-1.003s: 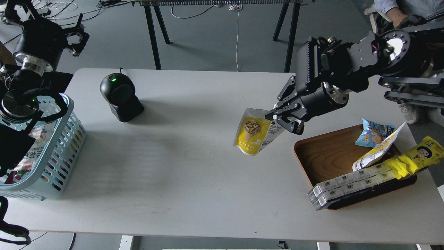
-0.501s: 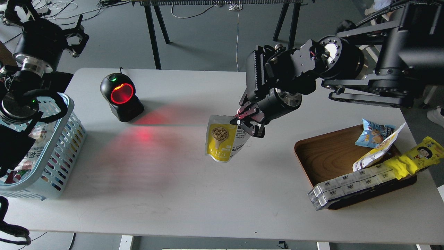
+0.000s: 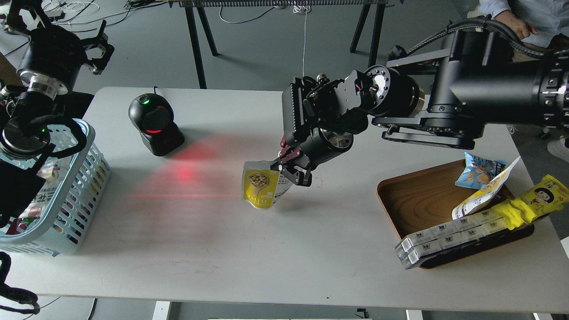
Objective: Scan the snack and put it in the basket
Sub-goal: 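Carry the pouch with the right gripper to the table center and lower it, then release the pouch upright and retract the right gripper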
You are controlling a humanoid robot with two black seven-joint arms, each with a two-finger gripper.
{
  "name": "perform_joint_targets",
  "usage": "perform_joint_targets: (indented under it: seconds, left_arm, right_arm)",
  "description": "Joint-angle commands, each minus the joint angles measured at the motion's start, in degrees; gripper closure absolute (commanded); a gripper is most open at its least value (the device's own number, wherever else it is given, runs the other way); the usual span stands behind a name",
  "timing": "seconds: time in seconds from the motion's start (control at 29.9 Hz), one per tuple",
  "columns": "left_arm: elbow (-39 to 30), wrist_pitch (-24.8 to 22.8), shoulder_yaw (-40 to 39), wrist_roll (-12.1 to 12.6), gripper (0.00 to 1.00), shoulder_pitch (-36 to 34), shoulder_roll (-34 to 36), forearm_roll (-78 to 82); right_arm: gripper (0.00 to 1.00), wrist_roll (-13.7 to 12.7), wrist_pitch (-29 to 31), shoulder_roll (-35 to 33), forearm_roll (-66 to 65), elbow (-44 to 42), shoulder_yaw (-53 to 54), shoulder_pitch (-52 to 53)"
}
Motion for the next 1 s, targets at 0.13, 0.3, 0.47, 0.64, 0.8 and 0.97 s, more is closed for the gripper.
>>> perform_joint_targets:
  seconds: [0.13, 0.3, 0.47, 0.64, 0.8, 0.97]
  left_arm:
    - [0.0, 0.0, 0.0, -0.1, 0.0, 0.0, 0.1, 0.0]
    - [0.0, 0.0, 0.0, -0.1, 0.0, 0.0, 0.0, 0.0]
    - [0.0, 0.0, 0.0, -0.1, 0.0, 0.0, 0.1, 0.0]
    - [0.1, 0.0, 0.0, -0.1, 0.0, 0.0, 0.1, 0.0]
    - [0.1, 0.0, 0.0, -0.1, 0.0, 0.0, 0.2, 0.0]
    - [0.1, 0.0, 0.0, -0.1, 0.0, 0.0, 0.2, 0.0]
  right_arm:
    - [1.0, 0.0, 0.2, 0.0, 0.0, -0.2, -0.4, -0.2]
    - [1.0, 0.0, 0.4, 0.0, 0.0, -0.4, -0.4, -0.1]
    - [1.0, 0.0, 0.4, -0.1, 0.0, -0.4, -0.6, -0.2]
    - [0.99, 0.0, 0.4, 0.0, 0.0, -0.4, -0.6, -0.2]
    - [0.92, 0.0, 0.4, 0.1, 0.0, -0.3, -0.6, -0.1]
    - [0.85, 0.0, 0.4, 0.0, 0.0, -0.2, -0.6, 0.2]
